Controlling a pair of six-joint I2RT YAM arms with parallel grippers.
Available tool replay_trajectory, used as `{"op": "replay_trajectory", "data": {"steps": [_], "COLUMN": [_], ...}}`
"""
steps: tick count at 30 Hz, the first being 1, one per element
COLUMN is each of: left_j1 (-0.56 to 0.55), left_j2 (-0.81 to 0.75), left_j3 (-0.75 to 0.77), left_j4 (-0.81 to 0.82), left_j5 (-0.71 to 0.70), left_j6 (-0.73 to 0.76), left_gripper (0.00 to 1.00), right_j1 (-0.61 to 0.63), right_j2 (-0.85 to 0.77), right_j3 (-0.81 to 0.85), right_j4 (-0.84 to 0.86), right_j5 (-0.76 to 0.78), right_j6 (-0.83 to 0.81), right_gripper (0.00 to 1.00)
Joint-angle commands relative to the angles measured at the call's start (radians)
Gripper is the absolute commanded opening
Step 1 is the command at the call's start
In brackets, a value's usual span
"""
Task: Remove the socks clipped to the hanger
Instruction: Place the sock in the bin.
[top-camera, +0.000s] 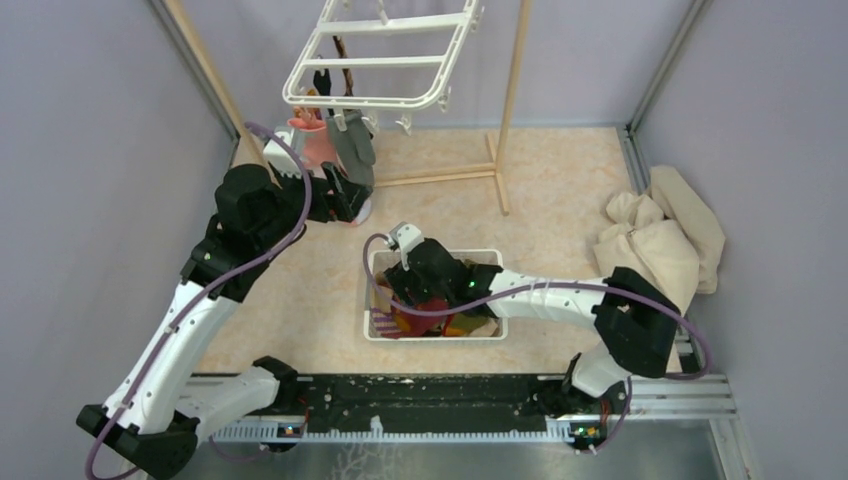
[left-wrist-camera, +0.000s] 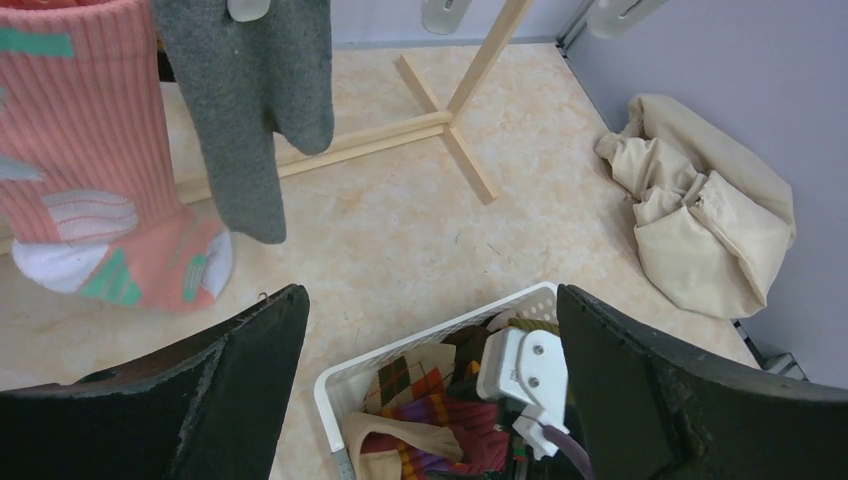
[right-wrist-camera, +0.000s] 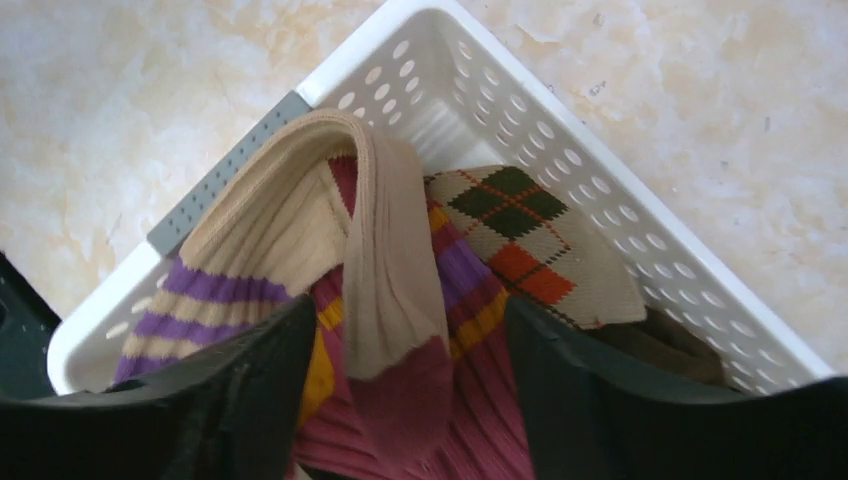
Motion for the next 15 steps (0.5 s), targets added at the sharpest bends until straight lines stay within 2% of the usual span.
{"op": "replay_trajectory", "data": {"steps": [1, 3, 5, 7, 11, 15], "left_j1": [0.004, 0.005, 0.006, 0.005, 0.005, 0.005], "left_j2": [-0.025, -0.028, -0.03, -0.032, -0.038, -0.076], "left_j3": [-0.006, -0.005, -0.004, -0.005, -0.004, -0.008], "left_j4": [-0.01, -0.011, -0.011, -0.011, -0.018, -0.032], "left_j5": [-0.022, -0.024, -0.028, -0.03, -0.052, -0.174], "left_j6": [0.005, 0.006, 0.007, 0.009, 0.014, 0.022], "left_gripper": [0.99, 0.99, 0.99, 0.99, 0.99, 0.99], "right_j1": [0.007, 0.007, 0.007, 0.008, 0.008, 0.007], "right_j2": [-0.142, -0.201, -0.252, -0.307, -0.355, -0.346], "right_j3": [0.024, 0.025, 0.021, 0.012, -0.002, 0.013], "right_j4": [-0.005, -0.047, -0.077, -0.085, -0.041, 0.029], "right_j5": [0.022, 0.037, 0.047, 0.041, -0.019, -0.021], "right_j6": [0.012, 0.011, 0.012, 0.019, 0.039, 0.048], "right_gripper": [0.76, 0.79, 0.77, 0.7, 0.5, 0.49]}}
